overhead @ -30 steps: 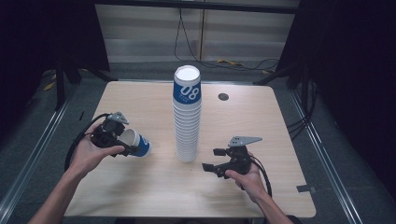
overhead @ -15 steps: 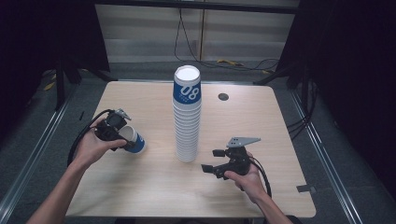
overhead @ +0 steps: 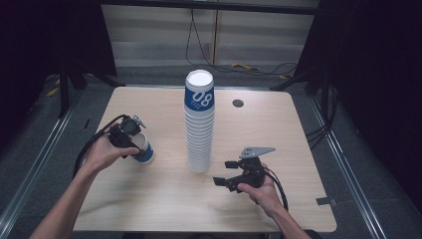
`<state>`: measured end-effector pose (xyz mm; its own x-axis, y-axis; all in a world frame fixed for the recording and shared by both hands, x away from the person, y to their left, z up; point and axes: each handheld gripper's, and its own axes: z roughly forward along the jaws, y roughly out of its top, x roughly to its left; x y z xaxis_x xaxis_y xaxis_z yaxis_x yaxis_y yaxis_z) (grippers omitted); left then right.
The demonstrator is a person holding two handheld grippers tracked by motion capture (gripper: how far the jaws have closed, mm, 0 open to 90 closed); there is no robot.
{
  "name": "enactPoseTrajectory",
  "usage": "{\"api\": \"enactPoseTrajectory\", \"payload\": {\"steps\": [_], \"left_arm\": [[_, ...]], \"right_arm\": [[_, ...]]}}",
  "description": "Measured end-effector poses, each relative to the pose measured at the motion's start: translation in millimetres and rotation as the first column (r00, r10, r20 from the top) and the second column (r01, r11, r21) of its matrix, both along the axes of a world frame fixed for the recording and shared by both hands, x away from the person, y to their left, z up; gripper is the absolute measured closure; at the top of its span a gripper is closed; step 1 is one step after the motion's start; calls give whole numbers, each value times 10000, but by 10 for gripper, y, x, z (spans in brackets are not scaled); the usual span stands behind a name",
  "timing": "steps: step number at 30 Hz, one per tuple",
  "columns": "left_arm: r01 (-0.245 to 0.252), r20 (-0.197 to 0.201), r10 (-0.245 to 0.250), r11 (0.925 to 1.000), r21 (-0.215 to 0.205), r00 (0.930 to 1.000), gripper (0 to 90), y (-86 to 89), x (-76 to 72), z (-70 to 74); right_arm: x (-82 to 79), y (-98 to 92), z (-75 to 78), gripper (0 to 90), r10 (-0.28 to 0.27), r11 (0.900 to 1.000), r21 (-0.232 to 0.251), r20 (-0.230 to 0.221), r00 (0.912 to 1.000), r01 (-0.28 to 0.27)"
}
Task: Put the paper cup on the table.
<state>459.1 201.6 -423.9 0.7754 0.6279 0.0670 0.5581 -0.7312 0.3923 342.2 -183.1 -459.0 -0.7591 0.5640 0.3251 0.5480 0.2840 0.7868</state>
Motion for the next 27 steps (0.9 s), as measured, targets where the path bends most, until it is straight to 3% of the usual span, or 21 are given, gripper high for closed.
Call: {"api": "enactPoseTrajectory", "payload": {"steps": [6,9,27], "left_arm": [[-117,-96,116,9999,-91,9999,134,10,57,-79],[-143,-246,132,9989,-447,9996,143,43,71,-110],[-188,-179,170,9944,-1037,9997,163,137,66,-232]], "right_arm": [[-2,3,-1,150,57,10000,-21,-31,10000,-57],[-3,1,0,150,39,10000,12,-46,10000,-39],[-4,-1,5,150,13,10000,-14,-31,10000,-13]]}}
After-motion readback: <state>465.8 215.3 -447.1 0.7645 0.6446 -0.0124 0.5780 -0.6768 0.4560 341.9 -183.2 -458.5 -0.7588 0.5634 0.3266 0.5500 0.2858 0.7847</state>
